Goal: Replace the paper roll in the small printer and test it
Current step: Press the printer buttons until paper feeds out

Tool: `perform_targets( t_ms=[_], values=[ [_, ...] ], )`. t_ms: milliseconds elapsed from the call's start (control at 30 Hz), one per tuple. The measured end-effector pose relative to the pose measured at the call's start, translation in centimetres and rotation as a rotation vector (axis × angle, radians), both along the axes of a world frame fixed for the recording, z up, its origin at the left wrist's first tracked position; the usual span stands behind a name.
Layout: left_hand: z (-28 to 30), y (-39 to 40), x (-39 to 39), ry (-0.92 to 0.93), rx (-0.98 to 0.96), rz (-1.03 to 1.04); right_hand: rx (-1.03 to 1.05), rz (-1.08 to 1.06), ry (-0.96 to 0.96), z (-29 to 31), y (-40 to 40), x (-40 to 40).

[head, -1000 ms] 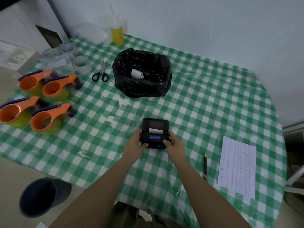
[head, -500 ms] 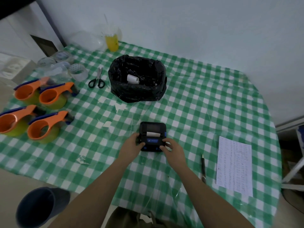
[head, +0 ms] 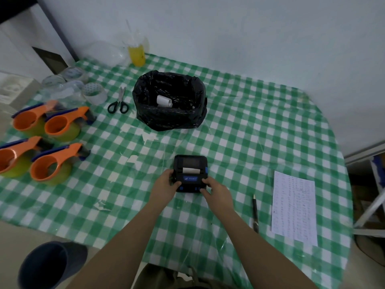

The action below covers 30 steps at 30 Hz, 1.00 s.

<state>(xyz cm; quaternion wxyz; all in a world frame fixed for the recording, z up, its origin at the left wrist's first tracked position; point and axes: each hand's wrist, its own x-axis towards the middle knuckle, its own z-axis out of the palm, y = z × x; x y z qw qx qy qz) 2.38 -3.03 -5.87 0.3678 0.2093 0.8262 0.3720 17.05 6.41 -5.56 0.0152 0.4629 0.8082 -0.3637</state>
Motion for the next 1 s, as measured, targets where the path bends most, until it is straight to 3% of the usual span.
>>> perform_targets(
  t_ms=[1000],
  values=[
    [-0.39, -0.11, -0.33, -0.010, -0.011, -0.004, 0.008, -0.027, 0.001, -0.45, -0.20, -0.38]
  ],
)
